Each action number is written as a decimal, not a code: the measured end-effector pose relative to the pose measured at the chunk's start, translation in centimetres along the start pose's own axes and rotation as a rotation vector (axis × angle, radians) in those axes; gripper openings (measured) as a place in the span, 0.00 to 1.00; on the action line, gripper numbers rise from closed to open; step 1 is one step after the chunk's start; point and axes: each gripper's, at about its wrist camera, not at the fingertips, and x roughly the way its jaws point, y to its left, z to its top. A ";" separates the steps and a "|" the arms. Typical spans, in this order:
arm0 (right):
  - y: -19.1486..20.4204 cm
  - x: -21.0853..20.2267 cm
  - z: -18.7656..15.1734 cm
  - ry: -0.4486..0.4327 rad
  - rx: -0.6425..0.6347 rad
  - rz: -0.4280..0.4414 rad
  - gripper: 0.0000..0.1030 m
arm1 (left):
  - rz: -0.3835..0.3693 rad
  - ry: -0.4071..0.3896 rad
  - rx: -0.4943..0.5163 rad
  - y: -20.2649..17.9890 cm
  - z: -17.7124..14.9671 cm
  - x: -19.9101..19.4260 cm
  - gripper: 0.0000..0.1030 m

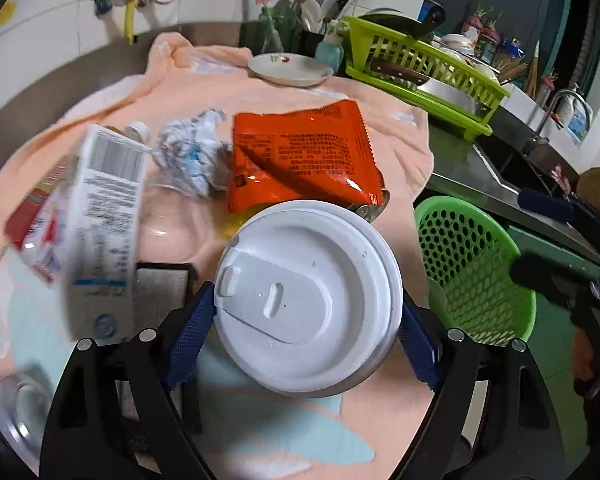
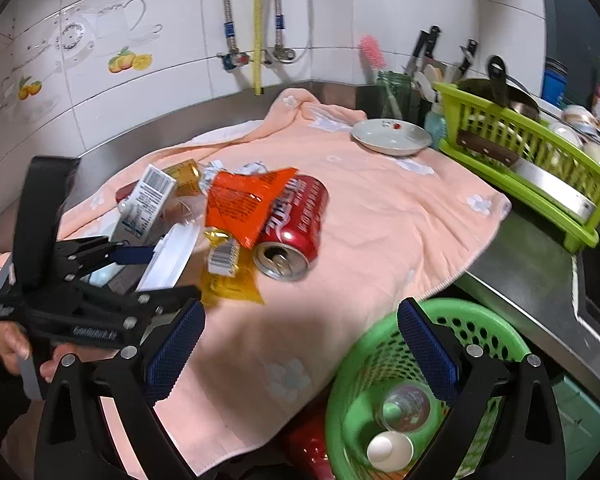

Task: Collect trash
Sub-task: 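Grasp the orange snack bag with the right tool while the left tool holds the lid, then drop the snack bag into the green basket while the left tool carries the lid, then lower the white lid into the green basket and open the left tool, then move both tools back over the remaining trash on the towel, then grasp the blue-and-white can with the left tool while the right tool grasps the Coca-Cola can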

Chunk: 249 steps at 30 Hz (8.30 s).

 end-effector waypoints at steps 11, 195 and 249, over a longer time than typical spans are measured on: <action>3.0 4.0 6.7 0.057 -0.217 0.119 0.91 | 0.047 -0.066 -0.067 2.8 -1.7 -5.9 0.81; 1.6 3.6 1.5 0.127 -0.016 0.091 0.89 | 0.342 0.180 0.469 14.7 -7.1 -8.8 0.85; -2.9 9.2 5.6 0.212 0.162 0.066 0.60 | 0.276 0.163 0.056 15.6 -4.3 -8.2 0.65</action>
